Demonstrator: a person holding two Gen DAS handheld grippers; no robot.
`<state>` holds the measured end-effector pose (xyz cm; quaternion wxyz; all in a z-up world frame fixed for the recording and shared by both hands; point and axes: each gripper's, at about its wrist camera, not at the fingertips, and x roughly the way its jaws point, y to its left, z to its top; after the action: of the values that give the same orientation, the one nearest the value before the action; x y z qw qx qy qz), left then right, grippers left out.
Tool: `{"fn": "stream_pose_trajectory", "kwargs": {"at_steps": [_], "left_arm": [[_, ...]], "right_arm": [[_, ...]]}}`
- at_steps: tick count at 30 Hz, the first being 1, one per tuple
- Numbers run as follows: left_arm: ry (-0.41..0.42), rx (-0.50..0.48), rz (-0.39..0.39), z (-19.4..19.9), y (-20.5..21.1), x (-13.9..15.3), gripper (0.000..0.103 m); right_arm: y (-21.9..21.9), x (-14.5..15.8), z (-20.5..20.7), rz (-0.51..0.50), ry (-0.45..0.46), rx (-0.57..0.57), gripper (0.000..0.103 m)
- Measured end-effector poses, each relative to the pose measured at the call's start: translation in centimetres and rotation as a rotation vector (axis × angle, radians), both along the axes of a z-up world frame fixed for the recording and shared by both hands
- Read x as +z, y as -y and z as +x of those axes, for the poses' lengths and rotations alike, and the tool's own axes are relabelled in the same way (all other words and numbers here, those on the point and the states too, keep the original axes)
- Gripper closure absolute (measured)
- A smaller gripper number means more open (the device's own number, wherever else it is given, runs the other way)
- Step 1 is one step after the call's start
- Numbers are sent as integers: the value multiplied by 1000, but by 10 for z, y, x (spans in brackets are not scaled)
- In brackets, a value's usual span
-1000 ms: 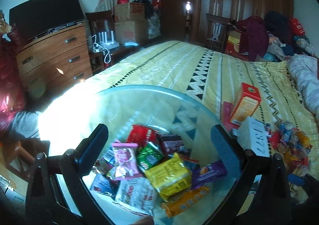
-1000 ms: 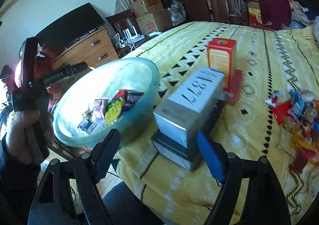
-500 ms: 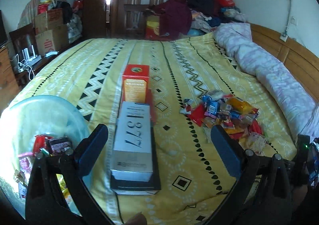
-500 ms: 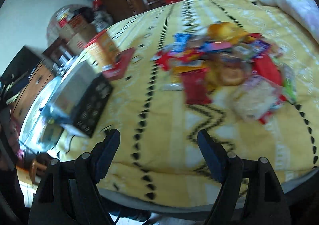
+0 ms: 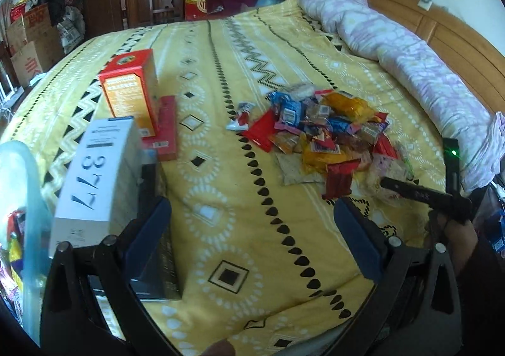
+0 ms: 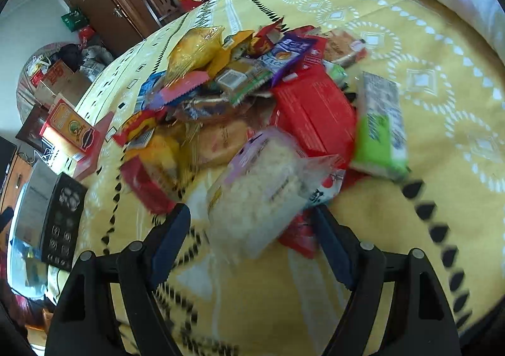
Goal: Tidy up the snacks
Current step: 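Grasp the clear bag of white puffs with the right gripper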
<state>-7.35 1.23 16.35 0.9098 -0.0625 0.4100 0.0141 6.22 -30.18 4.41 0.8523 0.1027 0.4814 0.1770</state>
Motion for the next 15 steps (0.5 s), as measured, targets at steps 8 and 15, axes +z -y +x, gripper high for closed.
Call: {"fn": "stream_pose_trajectory", "kwargs": {"at_steps": [8, 15], "left_arm": [[-29, 19, -1, -1, 2, -7, 0], [-48, 13, -23, -4, 4, -15, 0]], "right_arm": [[-130, 18, -34, -156, 188, 477, 24], [-131, 12, -75, -109, 167, 471, 26]]}}
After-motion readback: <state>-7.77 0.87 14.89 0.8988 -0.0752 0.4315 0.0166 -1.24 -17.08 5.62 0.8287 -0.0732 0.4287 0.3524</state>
